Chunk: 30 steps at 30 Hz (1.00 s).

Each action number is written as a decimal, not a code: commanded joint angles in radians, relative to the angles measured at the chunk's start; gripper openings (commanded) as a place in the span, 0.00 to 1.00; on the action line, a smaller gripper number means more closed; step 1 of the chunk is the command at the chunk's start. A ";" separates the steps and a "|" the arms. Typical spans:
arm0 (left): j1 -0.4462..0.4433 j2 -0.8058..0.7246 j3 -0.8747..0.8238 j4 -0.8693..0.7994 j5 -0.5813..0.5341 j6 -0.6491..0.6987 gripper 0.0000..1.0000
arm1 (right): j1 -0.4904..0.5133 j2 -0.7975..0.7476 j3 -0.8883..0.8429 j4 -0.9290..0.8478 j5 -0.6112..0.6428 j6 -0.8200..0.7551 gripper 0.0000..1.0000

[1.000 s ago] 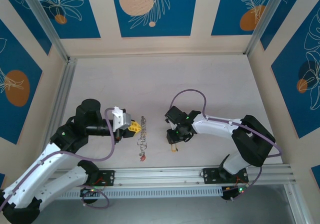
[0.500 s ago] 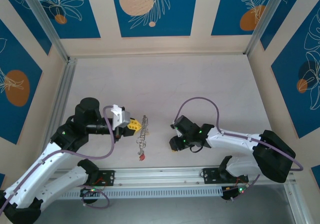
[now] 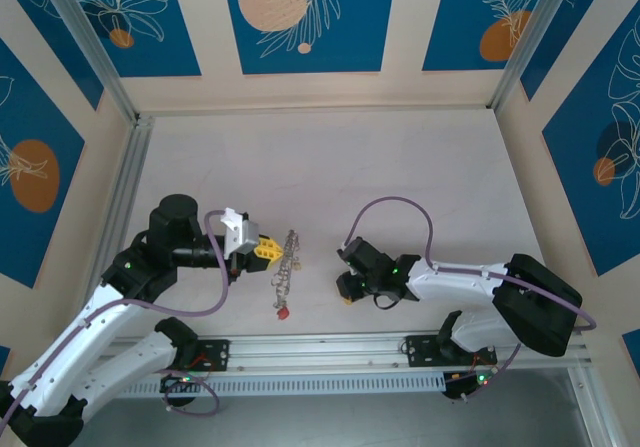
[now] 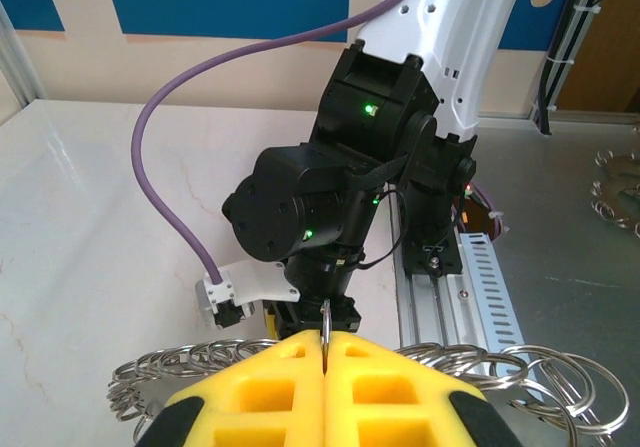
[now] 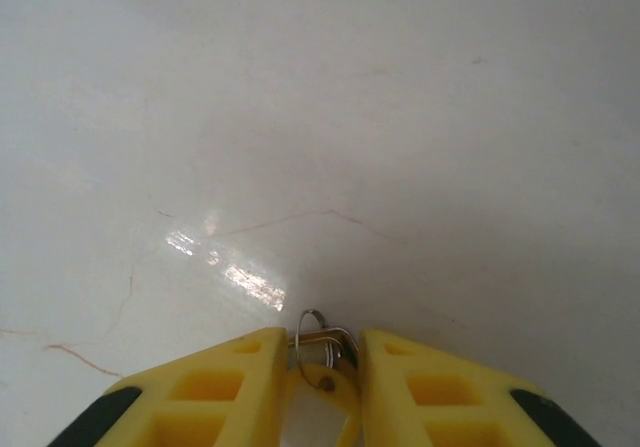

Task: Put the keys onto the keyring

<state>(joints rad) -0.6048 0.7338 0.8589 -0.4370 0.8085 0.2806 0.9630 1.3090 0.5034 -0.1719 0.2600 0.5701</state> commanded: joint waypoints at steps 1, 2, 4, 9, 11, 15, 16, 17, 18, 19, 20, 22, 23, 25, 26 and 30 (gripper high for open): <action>0.017 -0.022 0.002 0.051 0.046 -0.017 0.00 | 0.009 0.003 0.001 -0.009 0.045 0.012 0.20; 0.017 -0.023 0.001 0.051 0.047 -0.017 0.00 | 0.011 0.004 0.007 -0.017 0.049 0.007 0.17; 0.020 -0.026 -0.002 0.056 0.047 -0.021 0.00 | 0.015 0.010 0.031 -0.045 0.057 -0.001 0.11; 0.022 -0.031 -0.002 0.060 0.051 -0.023 0.00 | 0.019 0.042 0.153 -0.241 0.068 -0.006 0.01; 0.023 -0.035 -0.004 0.058 0.050 -0.023 0.00 | 0.011 0.065 0.220 -0.359 0.053 -0.001 0.00; 0.024 -0.040 -0.002 0.050 0.051 -0.017 0.00 | -0.028 0.166 0.344 -0.541 -0.075 -0.050 0.00; 0.025 -0.046 -0.003 0.051 0.051 -0.018 0.00 | -0.036 0.197 0.368 -0.572 -0.108 -0.076 0.00; 0.024 -0.050 -0.004 0.052 0.048 -0.019 0.00 | -0.046 0.222 0.392 -0.603 -0.137 -0.096 0.00; 0.023 -0.054 -0.007 0.055 0.049 -0.022 0.00 | -0.057 0.248 0.414 -0.625 -0.169 -0.117 0.00; 0.023 -0.056 -0.008 0.054 0.050 -0.023 0.00 | -0.064 0.272 0.434 -0.644 -0.203 -0.137 0.00; 0.025 -0.057 -0.009 0.053 0.051 -0.023 0.00 | -0.068 0.290 0.448 -0.657 -0.217 -0.149 0.00; 0.024 -0.057 -0.009 0.051 0.052 -0.020 0.00 | -0.077 0.326 0.472 -0.676 -0.243 -0.172 0.00; 0.024 -0.057 -0.008 0.050 0.052 -0.021 0.00 | -0.081 0.335 0.478 -0.677 -0.247 -0.178 0.00; 0.025 -0.060 -0.009 0.051 0.054 -0.021 0.00 | -0.085 0.349 0.482 -0.664 -0.255 -0.182 0.00; 0.025 -0.060 -0.010 0.051 0.053 -0.019 0.00 | -0.086 0.353 0.483 -0.659 -0.255 -0.180 0.00; 0.027 -0.056 -0.011 0.052 0.057 -0.019 0.00 | -0.078 0.347 0.482 -0.633 -0.236 -0.164 0.09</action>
<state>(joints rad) -0.5919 0.6884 0.8513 -0.4255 0.8238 0.2668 0.8814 1.6588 0.9627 -0.7818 0.0544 0.4126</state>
